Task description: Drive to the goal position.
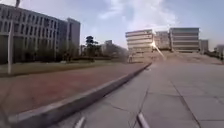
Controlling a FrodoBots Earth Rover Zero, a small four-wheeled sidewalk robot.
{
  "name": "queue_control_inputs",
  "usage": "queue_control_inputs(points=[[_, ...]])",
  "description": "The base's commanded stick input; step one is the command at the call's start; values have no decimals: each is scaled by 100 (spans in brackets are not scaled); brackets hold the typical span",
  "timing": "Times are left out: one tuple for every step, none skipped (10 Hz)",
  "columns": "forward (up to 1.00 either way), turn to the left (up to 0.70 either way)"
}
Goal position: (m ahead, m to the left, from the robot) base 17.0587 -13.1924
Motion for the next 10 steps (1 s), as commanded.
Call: queue_control_inputs(points=[[70,-14],[70,-14],[70,-14],[70,-14],[70,-14],[70,-14],[70,-14],[70,-14],[70,-14],[70,-14]])
